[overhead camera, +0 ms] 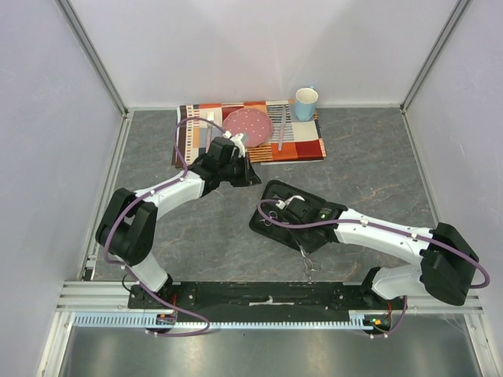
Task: Sort the hair-cutting tools
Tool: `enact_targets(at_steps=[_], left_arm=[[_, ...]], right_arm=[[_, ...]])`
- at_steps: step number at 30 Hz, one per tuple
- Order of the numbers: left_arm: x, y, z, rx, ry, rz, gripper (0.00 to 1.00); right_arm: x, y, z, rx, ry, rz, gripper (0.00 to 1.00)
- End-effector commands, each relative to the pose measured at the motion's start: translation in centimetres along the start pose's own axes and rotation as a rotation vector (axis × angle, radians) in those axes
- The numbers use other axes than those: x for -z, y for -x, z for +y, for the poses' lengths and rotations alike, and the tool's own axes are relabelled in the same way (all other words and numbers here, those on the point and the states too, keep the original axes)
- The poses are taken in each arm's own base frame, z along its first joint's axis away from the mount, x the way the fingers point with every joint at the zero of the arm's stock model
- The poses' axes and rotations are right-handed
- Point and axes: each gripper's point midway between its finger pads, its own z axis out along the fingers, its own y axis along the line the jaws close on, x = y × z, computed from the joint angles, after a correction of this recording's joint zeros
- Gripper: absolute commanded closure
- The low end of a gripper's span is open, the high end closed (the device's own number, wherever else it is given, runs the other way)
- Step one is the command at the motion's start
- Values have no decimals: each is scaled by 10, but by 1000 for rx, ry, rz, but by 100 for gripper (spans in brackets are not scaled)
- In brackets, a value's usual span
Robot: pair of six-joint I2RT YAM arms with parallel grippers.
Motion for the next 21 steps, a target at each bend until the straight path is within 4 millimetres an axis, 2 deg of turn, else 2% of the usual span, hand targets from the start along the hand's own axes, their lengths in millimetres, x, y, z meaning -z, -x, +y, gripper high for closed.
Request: enact_targets(at_steps=[1,5,9,21], left_arm=[[6,5,-10,-40,-37,-23,98],[6,6,-10,-45,-35,-24,98],[6,5,-11,-38,-45,-21,98],[16,8,-18,-46,-62,-33,98]], right_arm=[[8,18,-6,-27,-44,-62,56],[18,21,-8,-24,-50,-82,57],[18,16,-1,-18,-20,-71,56],[-11,2,15,-154,35,-89,53]])
